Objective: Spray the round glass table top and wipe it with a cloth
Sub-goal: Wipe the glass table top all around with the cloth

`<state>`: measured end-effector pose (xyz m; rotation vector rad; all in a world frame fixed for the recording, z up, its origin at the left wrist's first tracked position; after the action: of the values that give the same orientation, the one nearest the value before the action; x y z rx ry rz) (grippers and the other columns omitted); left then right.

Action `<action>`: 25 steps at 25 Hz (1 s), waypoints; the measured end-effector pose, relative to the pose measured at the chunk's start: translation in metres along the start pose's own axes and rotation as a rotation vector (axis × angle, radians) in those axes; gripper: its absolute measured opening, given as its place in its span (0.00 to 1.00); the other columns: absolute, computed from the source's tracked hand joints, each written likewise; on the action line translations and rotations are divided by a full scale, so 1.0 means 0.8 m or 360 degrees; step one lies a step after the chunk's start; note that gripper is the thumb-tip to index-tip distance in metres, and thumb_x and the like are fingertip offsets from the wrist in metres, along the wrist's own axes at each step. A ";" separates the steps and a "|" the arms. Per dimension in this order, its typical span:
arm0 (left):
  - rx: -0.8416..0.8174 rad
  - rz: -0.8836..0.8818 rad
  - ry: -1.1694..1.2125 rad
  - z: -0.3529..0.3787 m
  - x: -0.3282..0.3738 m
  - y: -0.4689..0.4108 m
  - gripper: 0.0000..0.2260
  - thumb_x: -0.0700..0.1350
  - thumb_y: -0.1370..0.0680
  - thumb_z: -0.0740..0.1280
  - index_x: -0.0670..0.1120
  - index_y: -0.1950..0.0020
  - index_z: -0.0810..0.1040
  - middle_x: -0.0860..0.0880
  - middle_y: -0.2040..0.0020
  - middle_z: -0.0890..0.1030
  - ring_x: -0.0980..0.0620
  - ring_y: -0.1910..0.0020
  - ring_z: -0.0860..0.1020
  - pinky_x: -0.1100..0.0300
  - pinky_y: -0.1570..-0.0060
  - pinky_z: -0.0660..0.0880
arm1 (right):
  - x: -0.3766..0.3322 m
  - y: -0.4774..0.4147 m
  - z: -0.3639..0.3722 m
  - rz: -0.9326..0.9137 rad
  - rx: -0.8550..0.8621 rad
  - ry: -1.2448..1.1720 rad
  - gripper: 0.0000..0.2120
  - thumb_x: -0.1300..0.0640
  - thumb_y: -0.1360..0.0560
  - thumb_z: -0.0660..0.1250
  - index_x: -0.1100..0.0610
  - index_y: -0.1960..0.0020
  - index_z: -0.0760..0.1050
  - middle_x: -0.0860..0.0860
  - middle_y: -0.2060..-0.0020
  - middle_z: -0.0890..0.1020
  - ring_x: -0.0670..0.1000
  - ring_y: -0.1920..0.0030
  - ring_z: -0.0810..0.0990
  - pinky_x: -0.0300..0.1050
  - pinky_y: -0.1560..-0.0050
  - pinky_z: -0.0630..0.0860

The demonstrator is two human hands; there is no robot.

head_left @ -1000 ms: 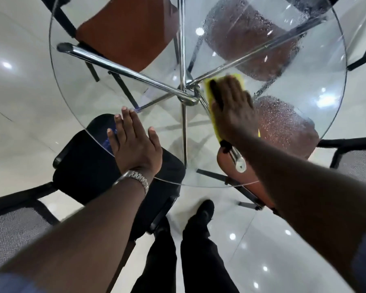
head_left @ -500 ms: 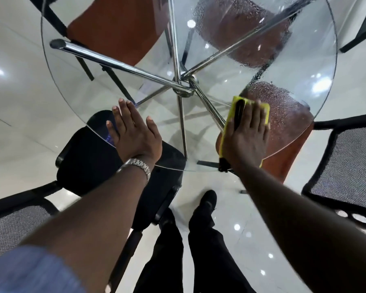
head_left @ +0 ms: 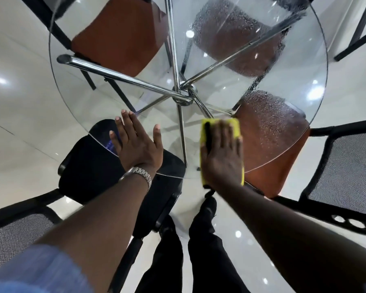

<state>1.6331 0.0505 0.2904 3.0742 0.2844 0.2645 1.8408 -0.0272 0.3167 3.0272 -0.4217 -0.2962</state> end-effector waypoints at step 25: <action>-0.0026 -0.0003 -0.0022 -0.005 0.004 -0.002 0.36 0.64 0.16 0.45 0.41 0.16 0.47 0.44 0.15 0.47 0.44 0.16 0.46 0.40 0.19 0.46 | 0.067 -0.040 -0.027 -0.0160 -0.0093 0.0103 0.32 0.40 0.12 0.52 0.51 0.12 0.49 0.50 0.12 0.51 0.51 0.13 0.46 0.61 0.14 0.51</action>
<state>1.6350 0.0526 0.2951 3.0582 0.2829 0.2439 1.9037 -0.0106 0.3249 2.9962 -0.2525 -0.2121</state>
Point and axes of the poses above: each hand's wrist, its own y-axis away from the middle knuckle, its own z-axis out of the palm, x = y × z, the point moved 4 cm from there along -y, towards the middle knuckle
